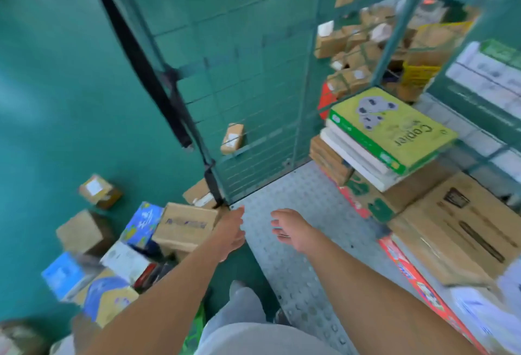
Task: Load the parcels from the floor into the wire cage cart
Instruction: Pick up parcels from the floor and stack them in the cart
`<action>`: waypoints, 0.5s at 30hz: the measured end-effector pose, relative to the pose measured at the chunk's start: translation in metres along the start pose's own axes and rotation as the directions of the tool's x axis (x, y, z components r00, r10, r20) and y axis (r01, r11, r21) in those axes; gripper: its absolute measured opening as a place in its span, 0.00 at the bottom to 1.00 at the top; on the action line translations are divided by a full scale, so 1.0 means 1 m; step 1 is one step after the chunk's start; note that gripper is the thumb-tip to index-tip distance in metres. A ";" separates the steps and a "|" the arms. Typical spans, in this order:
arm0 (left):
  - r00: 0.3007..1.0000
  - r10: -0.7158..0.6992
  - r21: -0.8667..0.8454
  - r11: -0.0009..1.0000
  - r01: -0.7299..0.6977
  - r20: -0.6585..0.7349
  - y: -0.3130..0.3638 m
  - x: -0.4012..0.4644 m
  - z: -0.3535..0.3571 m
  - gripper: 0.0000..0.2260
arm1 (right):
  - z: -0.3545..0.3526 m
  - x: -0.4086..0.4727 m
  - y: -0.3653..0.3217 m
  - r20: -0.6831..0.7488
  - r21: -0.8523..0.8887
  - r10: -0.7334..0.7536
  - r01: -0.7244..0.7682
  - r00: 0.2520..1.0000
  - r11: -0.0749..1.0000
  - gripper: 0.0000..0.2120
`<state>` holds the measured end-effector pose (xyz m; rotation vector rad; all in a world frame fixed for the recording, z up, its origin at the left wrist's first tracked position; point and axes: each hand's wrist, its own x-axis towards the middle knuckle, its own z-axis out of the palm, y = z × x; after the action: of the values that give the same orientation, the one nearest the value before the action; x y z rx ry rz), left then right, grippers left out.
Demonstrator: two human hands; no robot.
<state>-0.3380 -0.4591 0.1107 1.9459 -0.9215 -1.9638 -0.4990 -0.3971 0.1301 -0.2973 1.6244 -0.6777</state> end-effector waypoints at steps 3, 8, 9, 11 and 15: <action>0.995 -0.041 -0.124 0.992 0.029 -0.090 -0.023 -0.009 -0.046 0.18 | 0.042 0.000 -0.001 0.081 -0.076 0.031 -0.025 0.996 0.997 0.12; 0.982 -0.097 -0.259 0.964 0.052 -0.161 -0.068 -0.018 -0.120 0.20 | 0.106 0.011 0.006 0.172 -0.207 0.079 -0.043 0.982 0.977 0.15; 0.977 -0.116 -0.292 0.955 0.060 -0.178 -0.078 -0.018 -0.134 0.21 | 0.120 0.015 0.008 0.181 -0.246 0.092 -0.046 0.979 0.968 0.14; 0.966 -0.156 -0.350 0.933 0.077 -0.205 -0.100 -0.018 -0.160 0.24 | 0.149 0.019 0.014 0.197 -0.323 0.129 -0.060 0.972 0.945 0.10; 0.943 -0.229 -0.475 0.875 0.091 -0.241 -0.139 -0.024 -0.208 0.26 | 0.213 0.023 0.023 0.218 -0.460 0.182 -0.064 0.959 0.886 0.10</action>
<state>-0.0990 -0.3935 0.0665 1.9903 -0.1929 -1.7029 -0.2930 -0.4462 0.0902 -0.5877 1.5186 -0.1447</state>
